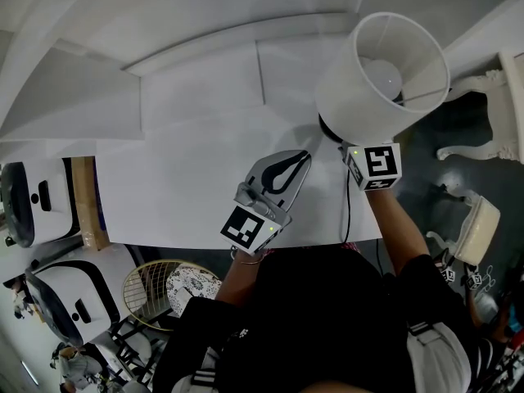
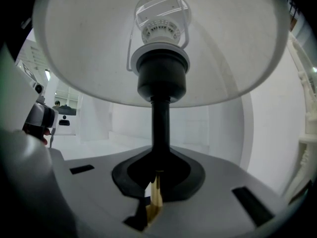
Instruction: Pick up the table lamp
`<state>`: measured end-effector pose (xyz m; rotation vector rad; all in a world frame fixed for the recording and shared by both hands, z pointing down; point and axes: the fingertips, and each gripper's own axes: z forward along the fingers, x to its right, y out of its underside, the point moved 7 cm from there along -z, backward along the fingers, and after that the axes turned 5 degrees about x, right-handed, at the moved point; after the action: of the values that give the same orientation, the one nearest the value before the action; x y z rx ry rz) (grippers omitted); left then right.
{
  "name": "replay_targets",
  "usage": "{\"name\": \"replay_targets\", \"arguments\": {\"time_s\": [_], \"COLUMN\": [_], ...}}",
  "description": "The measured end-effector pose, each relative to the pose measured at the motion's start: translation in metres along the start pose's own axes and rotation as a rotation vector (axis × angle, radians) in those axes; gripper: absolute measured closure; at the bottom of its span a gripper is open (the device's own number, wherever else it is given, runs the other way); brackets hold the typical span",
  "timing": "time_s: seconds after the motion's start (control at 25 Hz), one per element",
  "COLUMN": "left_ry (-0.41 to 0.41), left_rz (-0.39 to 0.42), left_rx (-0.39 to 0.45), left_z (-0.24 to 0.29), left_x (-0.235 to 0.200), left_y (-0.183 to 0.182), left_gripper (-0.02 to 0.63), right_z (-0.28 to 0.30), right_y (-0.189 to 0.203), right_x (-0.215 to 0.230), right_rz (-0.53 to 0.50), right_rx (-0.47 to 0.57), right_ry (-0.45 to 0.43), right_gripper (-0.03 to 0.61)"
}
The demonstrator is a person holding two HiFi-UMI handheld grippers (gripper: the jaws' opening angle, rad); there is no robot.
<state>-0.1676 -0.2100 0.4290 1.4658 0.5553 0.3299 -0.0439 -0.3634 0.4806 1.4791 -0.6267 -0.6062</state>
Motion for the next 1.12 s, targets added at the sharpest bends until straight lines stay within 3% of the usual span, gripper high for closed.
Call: {"name": "replay_targets", "arguments": {"time_s": [0.24, 0.52, 0.68, 0.84, 1.12], "left_ry": [0.002, 0.011, 0.026, 0.077, 0.100], "left_rz": [0.001, 0.018, 0.039, 0.068, 0.065], "left_rx": [-0.010, -0.024, -0.042, -0.009, -0.040], "left_z": [0.001, 0.006, 0.015, 0.026, 0.045], "left_x": [-0.002, -0.011, -0.017, -0.020, -0.022], "left_y": [0.004, 0.008, 0.019, 0.026, 0.036], "left_gripper": [0.600, 0.600, 0.600, 0.600, 0.598], "right_z": [-0.001, -0.002, -0.005, -0.007, -0.013], "right_y": [0.000, -0.003, -0.002, -0.006, -0.025], "right_x": [-0.001, -0.008, -0.010, -0.012, -0.016], "right_rz": [-0.011, -0.040, -0.004, 0.015, 0.020], "right_rx": [0.004, 0.015, 0.002, -0.005, 0.011], "right_ry": [0.030, 0.003, 0.006, 0.013, -0.006], "right_gripper": [0.555, 0.555, 0.555, 0.555, 0.555]}}
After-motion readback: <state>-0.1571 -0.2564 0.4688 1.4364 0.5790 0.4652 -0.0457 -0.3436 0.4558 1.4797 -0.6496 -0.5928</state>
